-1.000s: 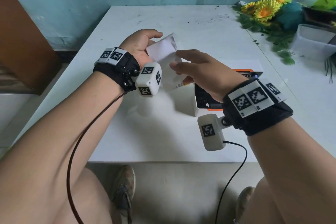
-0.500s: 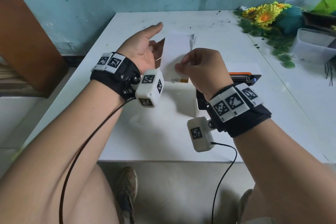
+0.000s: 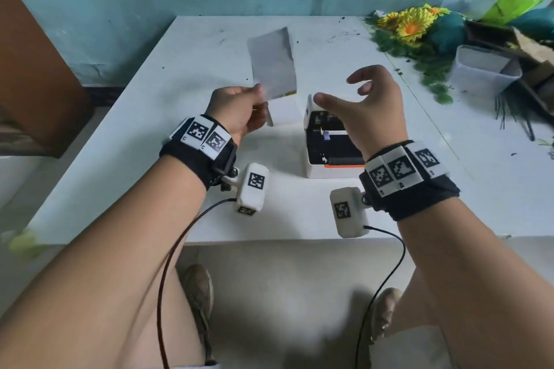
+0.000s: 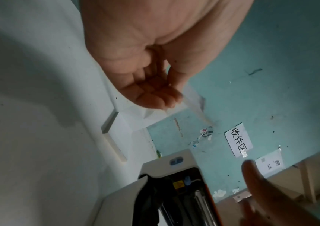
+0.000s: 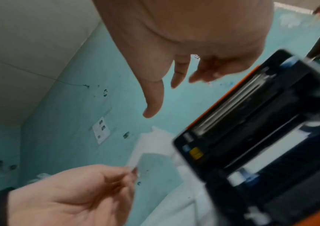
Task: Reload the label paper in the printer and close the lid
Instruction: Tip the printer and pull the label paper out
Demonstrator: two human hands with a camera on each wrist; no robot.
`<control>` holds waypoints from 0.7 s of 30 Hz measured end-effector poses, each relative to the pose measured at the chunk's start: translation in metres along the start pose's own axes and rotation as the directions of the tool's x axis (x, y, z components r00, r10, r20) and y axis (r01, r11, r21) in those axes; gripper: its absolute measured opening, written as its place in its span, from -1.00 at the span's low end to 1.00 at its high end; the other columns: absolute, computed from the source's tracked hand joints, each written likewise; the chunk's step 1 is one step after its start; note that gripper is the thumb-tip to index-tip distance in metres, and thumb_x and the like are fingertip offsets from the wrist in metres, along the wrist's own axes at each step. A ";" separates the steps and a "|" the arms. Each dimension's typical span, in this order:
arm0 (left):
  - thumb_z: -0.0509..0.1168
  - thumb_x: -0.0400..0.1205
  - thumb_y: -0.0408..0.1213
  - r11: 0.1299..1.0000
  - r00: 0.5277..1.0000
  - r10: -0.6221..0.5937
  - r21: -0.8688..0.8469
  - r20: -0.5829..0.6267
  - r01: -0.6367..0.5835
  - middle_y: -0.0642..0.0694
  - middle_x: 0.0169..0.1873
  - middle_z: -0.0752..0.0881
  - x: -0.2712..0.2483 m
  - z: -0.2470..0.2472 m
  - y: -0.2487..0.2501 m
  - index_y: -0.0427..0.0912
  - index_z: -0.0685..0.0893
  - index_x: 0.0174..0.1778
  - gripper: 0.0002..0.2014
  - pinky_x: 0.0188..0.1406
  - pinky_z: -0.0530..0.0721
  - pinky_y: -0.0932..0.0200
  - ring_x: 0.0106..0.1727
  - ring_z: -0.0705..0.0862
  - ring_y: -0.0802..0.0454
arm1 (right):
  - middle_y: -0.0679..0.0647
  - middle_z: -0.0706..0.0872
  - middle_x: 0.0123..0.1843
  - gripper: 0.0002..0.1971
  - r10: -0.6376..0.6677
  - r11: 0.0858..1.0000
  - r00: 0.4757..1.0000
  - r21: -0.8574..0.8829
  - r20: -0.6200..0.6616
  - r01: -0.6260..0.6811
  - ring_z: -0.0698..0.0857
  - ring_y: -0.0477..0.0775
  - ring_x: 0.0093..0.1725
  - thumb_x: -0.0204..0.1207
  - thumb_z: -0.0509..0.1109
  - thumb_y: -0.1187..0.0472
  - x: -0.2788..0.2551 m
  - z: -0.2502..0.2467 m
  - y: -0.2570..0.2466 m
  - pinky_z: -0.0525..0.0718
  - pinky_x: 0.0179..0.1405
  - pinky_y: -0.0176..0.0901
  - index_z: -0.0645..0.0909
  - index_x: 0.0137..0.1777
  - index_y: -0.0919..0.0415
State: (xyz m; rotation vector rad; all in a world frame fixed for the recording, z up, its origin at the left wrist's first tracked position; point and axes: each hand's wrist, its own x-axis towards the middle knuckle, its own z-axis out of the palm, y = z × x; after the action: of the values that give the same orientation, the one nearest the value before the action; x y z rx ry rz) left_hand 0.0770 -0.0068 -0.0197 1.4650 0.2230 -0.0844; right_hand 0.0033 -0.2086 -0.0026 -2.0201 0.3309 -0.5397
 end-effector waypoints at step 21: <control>0.45 0.71 -0.40 0.997 0.995 -0.039 0.057 -0.093 0.044 -0.06 0.20 0.85 0.031 -0.003 -0.012 -0.10 0.74 0.47 -0.61 0.37 0.79 -0.05 0.29 0.84 0.02 | -0.12 0.62 0.44 -0.21 0.135 0.989 0.917 -0.113 0.376 -0.099 0.66 -0.02 0.38 0.45 0.70 -0.32 0.014 -0.010 0.020 0.58 0.10 -0.26 0.57 0.63 -0.07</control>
State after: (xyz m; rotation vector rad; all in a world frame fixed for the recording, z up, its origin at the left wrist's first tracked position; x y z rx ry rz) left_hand 0.1051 -0.0027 -0.0382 1.5249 0.3282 -0.0580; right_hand 0.0100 -0.2317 -0.0131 -2.1238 0.2373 -0.0474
